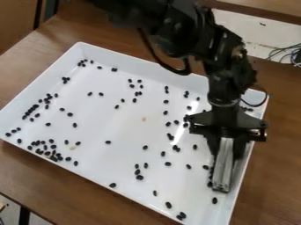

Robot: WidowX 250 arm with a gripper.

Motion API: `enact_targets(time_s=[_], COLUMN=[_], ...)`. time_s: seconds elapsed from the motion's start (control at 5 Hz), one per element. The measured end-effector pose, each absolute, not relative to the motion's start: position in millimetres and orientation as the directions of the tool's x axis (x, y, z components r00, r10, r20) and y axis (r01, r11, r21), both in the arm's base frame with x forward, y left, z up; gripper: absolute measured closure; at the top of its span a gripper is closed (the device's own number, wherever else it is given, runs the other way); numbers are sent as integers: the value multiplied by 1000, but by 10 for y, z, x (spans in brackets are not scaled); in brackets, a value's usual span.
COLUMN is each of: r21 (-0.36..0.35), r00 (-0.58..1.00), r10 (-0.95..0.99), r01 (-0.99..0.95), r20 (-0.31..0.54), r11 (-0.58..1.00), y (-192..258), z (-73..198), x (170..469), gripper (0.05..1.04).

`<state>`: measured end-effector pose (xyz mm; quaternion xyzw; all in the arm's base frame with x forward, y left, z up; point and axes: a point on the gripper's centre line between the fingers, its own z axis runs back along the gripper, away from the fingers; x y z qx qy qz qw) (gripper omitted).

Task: Sweep into pile

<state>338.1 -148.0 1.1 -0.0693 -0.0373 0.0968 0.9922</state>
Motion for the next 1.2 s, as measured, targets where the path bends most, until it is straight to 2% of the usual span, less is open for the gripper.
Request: enact_targets(time_s=[0.2, 0.4, 0.8, 1.0, 1.2], r21=[-62, 31, 127, 153, 123], r00=[951, 883, 791, 797, 820], r10=[291, 451, 598, 592, 561], r01=[-286, -458, -612, -604, -572], r20=[106, 125, 132, 119, 116], r11=[956, 888, 781, 782, 811], y=[-1071, -404, 619, 1112, 1404], z=[6, 9, 47, 72, 135], x=[3426, 3310, 2949, 2813, 2802], gripper=[731, 731, 731, 731, 731])
